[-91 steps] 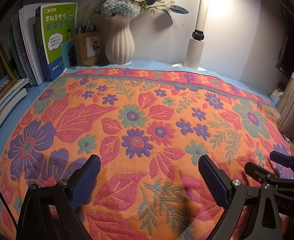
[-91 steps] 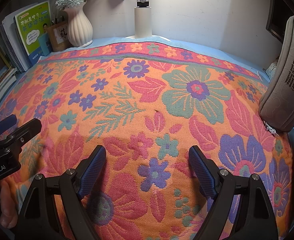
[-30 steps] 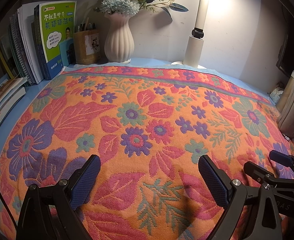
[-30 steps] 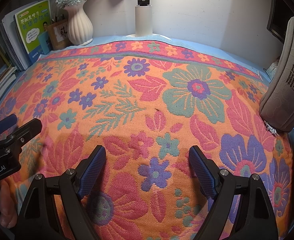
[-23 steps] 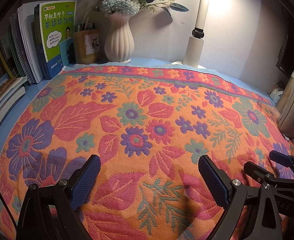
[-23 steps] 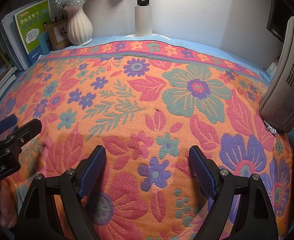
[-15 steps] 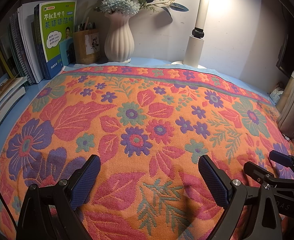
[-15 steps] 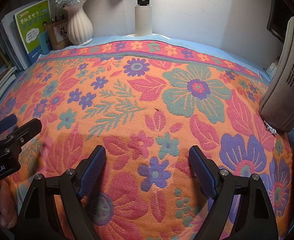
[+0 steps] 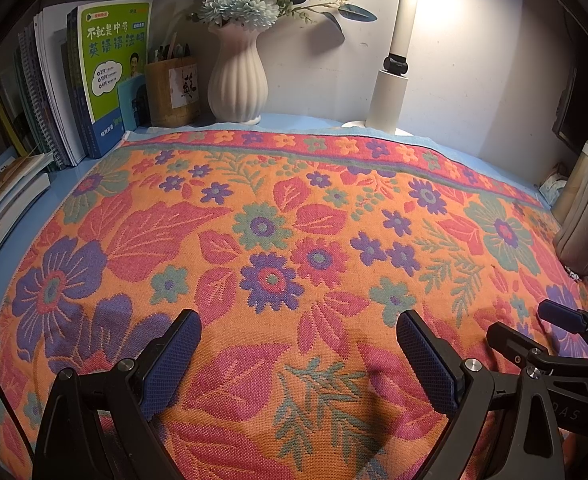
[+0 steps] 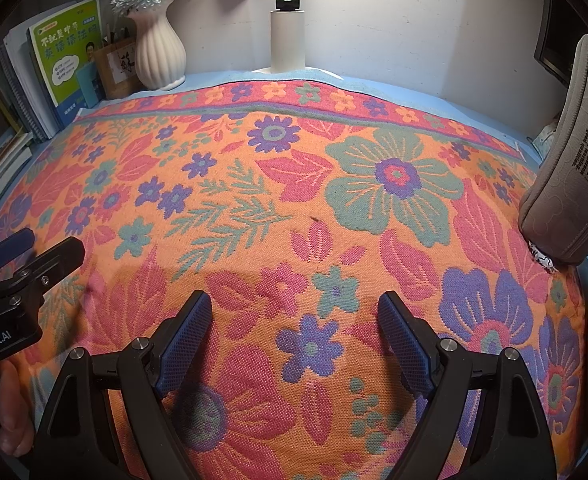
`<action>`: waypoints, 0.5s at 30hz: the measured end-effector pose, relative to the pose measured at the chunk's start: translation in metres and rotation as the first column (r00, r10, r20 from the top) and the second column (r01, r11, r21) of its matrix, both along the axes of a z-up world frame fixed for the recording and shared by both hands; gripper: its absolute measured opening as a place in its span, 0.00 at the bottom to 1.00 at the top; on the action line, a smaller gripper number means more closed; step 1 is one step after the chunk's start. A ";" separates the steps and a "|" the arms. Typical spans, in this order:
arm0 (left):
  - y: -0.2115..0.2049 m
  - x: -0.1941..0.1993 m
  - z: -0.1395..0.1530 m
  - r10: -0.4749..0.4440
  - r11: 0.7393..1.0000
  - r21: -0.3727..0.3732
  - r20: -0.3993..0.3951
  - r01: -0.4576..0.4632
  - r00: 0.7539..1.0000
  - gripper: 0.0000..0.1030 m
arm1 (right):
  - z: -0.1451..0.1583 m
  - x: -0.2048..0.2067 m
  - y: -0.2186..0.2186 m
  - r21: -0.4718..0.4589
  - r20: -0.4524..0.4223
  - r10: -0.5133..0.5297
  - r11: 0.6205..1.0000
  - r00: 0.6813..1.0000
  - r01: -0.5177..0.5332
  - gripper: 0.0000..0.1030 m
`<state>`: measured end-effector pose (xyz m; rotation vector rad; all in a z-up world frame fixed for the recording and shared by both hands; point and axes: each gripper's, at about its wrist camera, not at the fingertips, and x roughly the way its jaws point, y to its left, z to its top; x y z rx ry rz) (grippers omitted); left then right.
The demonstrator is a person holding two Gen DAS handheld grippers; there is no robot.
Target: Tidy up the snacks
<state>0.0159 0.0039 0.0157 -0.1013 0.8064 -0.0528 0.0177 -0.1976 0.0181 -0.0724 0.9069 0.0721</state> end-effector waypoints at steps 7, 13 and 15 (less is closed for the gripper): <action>0.000 0.000 0.000 0.000 1.000 0.000 0.000 0.000 1.000 0.94 | 0.000 0.000 0.000 0.000 0.000 0.000 1.000 1.000 0.000 0.83; 0.000 -0.002 0.002 0.004 1.000 0.008 0.017 -0.004 1.000 0.94 | 0.000 0.000 0.000 -0.001 0.000 0.000 1.000 1.000 0.000 0.83; 0.000 -0.004 0.004 0.007 1.000 0.014 0.037 -0.007 0.999 0.94 | 0.000 0.000 0.000 -0.001 0.000 0.000 1.000 1.000 0.000 0.83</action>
